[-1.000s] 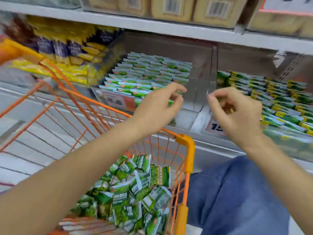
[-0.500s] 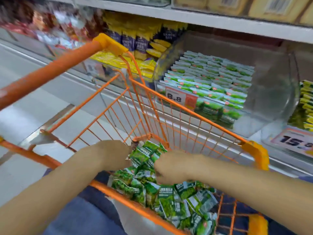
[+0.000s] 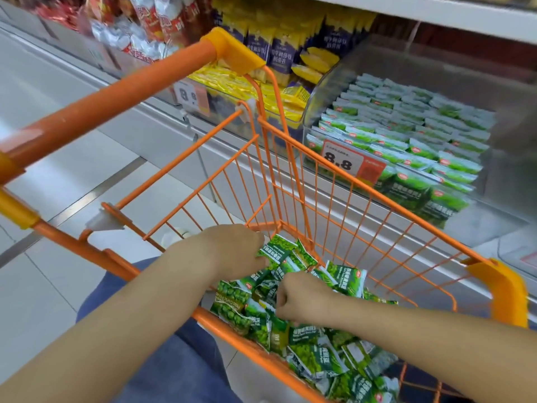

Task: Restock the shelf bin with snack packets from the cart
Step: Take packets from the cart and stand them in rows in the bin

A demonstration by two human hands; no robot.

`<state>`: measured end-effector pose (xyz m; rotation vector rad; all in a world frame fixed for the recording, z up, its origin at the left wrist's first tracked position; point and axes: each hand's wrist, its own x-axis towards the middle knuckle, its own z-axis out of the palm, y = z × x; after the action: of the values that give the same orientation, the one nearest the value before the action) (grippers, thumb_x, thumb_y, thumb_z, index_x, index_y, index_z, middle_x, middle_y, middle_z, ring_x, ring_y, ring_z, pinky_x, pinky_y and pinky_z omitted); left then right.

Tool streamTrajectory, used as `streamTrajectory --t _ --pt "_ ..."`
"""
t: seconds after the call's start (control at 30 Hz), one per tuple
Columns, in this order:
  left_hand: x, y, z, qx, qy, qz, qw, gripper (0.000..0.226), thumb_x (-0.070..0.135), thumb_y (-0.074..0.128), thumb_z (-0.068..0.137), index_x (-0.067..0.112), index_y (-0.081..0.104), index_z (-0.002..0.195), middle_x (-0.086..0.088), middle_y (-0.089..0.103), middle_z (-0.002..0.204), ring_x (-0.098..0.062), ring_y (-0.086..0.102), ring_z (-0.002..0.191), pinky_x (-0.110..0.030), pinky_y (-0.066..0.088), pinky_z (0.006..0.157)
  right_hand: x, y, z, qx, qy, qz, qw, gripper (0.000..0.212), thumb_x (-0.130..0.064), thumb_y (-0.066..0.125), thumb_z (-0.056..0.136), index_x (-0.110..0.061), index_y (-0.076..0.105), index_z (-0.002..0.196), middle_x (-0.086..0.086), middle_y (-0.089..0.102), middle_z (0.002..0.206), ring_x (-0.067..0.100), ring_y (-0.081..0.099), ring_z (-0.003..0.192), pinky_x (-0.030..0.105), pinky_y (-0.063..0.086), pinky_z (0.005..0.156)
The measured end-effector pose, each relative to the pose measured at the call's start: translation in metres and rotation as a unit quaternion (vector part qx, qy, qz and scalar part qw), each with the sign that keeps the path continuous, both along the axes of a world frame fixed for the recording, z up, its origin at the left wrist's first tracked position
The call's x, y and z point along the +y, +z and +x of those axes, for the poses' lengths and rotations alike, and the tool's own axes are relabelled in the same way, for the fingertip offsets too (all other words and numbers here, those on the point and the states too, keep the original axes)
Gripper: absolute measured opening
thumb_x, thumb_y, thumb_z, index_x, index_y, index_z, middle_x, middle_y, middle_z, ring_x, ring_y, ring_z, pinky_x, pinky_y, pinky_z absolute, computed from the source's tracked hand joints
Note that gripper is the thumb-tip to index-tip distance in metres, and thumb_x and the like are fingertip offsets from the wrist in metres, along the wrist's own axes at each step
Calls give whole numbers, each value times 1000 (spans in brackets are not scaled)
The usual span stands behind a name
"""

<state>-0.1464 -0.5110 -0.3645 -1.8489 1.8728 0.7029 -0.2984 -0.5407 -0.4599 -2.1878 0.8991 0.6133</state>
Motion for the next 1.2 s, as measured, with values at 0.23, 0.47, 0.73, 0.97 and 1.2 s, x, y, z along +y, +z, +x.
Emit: streamTrajectory --t 0.23,0.47,0.73,0.97,1.2 --pt "-2 3 -2 79 41 -120 989 47 48 31 101 22 39 141 -6 59 128 -24 56 112 -34 46 89 -45 71 -6 -114 51 48 991 10 -21 52 94 -19 56 86 -4 57 80 13 54 70 32 49 69" --pt "-7 20 2 425 303 -248 816 67 81 39 79 30 66 113 4 70 109 -13 66 100 -41 51 92 -73 118 -20 -381 -142 105 907 13 -15 50 98 -14 52 85 -4 36 54 16 57 54 27 54 61" --pt "-11 31 -5 557 301 -210 745 33 29 68 75 14 69 104 -4 76 91 -19 73 82 -22 57 64 -73 125 -23 -513 -218 -1 830 7 -17 59 93 -12 60 87 3 65 57 19 68 57 32 56 62" --pt "-40 47 -34 511 279 -280 763 44 28 79 78 3 55 105 7 40 56 -7 47 53 -42 60 72 -86 146 -38 -496 -280 9 822 33 -24 73 81 5 60 79 -13 30 42 3 32 41 25 37 54" --pt "-83 73 -129 536 158 -240 794 42 12 77 79 24 51 109 17 65 57 7 57 50 -6 39 48 -99 178 -148 -441 -284 -98 846 21 -31 77 75 -13 72 83 14 65 73 20 57 63 49 51 64"
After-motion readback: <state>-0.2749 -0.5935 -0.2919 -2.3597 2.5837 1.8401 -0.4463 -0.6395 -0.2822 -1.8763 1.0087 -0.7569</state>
